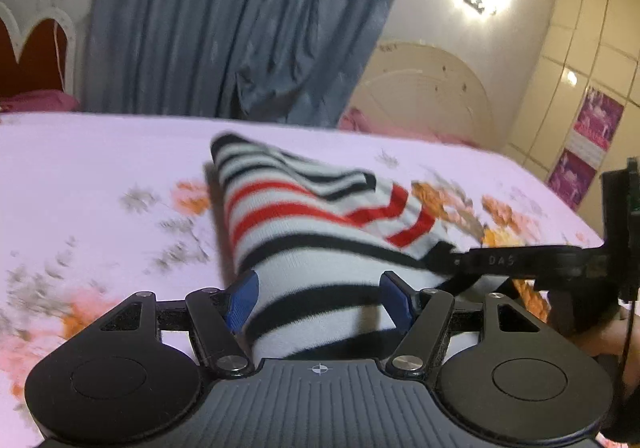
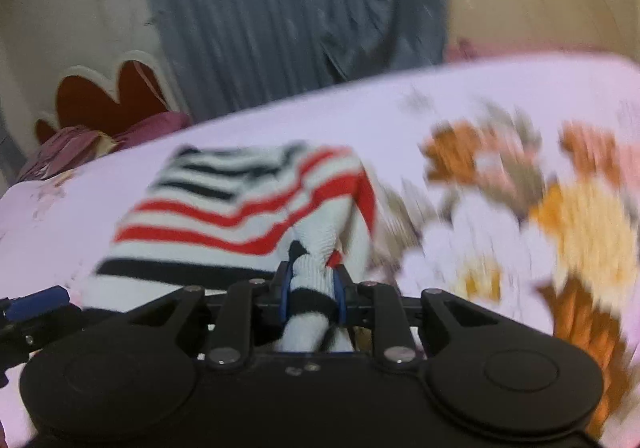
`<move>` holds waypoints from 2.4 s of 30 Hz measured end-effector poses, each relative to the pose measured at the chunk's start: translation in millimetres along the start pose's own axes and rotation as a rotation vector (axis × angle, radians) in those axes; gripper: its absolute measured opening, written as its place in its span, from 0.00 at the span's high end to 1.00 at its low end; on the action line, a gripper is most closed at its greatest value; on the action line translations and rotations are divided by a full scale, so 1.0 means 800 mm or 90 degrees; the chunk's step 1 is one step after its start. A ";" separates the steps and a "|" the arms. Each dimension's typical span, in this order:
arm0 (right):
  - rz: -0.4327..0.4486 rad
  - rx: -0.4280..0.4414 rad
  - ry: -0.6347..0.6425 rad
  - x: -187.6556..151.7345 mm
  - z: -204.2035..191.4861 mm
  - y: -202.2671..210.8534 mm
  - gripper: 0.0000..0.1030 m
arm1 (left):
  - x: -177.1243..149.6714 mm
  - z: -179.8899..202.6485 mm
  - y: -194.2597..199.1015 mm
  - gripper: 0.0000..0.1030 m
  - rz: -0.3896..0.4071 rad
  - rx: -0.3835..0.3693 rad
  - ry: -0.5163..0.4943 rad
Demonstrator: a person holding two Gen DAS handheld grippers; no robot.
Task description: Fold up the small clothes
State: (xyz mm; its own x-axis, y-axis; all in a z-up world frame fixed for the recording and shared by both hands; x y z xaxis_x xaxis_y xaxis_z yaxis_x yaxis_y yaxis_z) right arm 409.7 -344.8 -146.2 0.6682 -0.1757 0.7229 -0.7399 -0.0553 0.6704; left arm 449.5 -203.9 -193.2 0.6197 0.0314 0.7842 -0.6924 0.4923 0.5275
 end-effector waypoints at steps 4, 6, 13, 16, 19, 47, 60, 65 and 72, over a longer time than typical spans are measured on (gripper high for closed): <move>-0.020 0.021 -0.029 0.003 -0.002 -0.001 0.72 | -0.010 -0.009 -0.016 0.34 -0.027 0.040 -0.017; -0.031 0.045 -0.058 0.000 0.000 0.011 0.68 | -0.012 -0.016 -0.015 0.34 -0.036 0.034 -0.004; -0.050 0.060 -0.075 -0.030 0.016 0.041 0.71 | -0.018 -0.020 -0.020 0.33 -0.048 0.027 -0.002; -0.071 0.066 -0.085 -0.053 0.018 0.044 0.79 | -0.023 -0.021 -0.022 0.33 -0.053 0.028 -0.010; -0.061 0.068 -0.118 -0.069 0.026 0.047 0.81 | -0.027 -0.024 -0.025 0.32 -0.065 0.023 -0.012; 0.004 -0.031 0.065 0.069 -0.024 -0.018 0.83 | 0.074 0.013 -0.049 0.31 0.000 0.034 -0.071; 0.016 -0.081 0.114 0.034 -0.004 -0.058 0.82 | 0.026 -0.033 -0.098 0.24 -0.076 0.021 -0.011; 0.003 -0.063 0.077 0.044 -0.005 -0.047 0.81 | 0.048 -0.029 -0.083 0.24 -0.066 0.017 0.020; 0.040 -0.045 0.082 0.092 -0.018 -0.040 0.80 | 0.092 -0.024 -0.101 0.24 -0.030 0.048 0.025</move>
State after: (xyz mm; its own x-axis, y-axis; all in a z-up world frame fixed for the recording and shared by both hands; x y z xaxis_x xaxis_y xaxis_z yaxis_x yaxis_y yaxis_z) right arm 483.2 -342.1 -112.0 0.6287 -0.0494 0.7761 -0.7761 0.0225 0.6302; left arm 558.1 -224.5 -184.8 0.6649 0.0445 0.7456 -0.6875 0.4269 0.5875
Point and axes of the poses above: each gripper's, at about its wrist camera, not at the fingertips, and y roughly against the way its jaws point, z to its right, x to its top, the point moved 10 cm from there along -y, roughly the way its jaws point, and after that the axes turned 7 degrees about y, right-handed, at the moved point
